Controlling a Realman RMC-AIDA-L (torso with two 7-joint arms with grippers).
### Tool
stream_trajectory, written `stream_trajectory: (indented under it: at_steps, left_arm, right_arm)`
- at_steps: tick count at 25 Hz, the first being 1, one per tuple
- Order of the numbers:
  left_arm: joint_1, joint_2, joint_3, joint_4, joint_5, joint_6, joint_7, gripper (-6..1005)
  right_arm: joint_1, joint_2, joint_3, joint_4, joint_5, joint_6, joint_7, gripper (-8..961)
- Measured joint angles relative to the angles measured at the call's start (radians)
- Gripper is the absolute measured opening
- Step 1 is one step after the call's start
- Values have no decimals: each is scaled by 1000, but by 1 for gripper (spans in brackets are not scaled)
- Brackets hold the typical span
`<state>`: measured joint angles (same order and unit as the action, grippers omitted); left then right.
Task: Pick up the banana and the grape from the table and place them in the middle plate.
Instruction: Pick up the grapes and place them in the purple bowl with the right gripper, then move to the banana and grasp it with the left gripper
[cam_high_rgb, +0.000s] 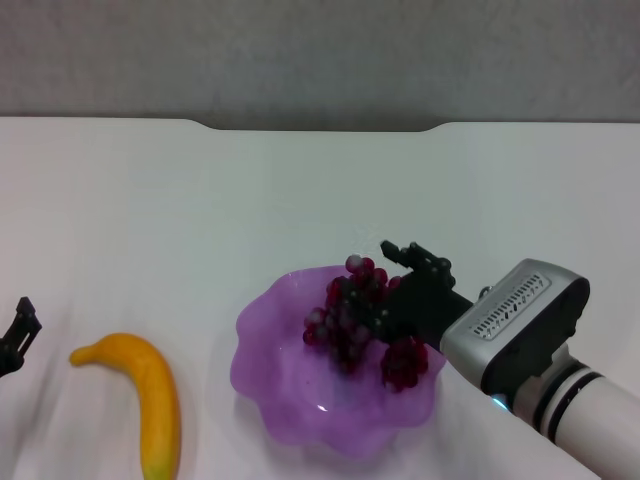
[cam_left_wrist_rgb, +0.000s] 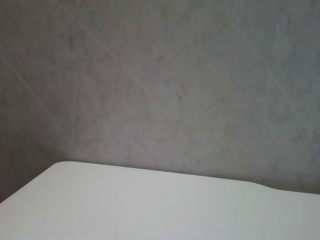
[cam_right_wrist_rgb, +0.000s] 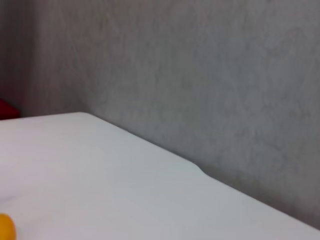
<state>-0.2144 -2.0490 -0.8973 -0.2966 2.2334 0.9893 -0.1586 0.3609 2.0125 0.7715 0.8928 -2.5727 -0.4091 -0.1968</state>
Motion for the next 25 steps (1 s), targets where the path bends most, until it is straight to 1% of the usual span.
stream_trajectory:
  at_steps: [1,4,6,9,14,17,21,25]
  left_arm:
    - [1,0,0,1,0,0,0,879]
    - [2,0,0,5,0,0,-1,879]
    - [2,0,0,6,0,0,-1,879]
    - [3,0,0,6,0,0,-1,879]
    - [12,0,0,7,0,0,-4,880]
    - [12,0,0,7,0,0,-3,880]
    - [12,1,0,7,0,0,-3,880]
    - [12,1,2,6,0,-3,-4,880]
  right_arm:
    - [-2,0,3,8,-1,-4,-3,427]
    - [-20,-2,29,42,-5,-21,-12,558]
    - [-44,-3,70,60,-6,-24,-18,646]
    - [-87,-6,143,81,-7,-8,-21,872]
    - [-166,-9,247,129,-10,83,-67,890]
    - [-204,-7,279,141,-10,122,-127,893]
    - [-221,-7,308,125,-7,159,-138,890]
    - [-236,-6,327,80,3,133,-128,887]
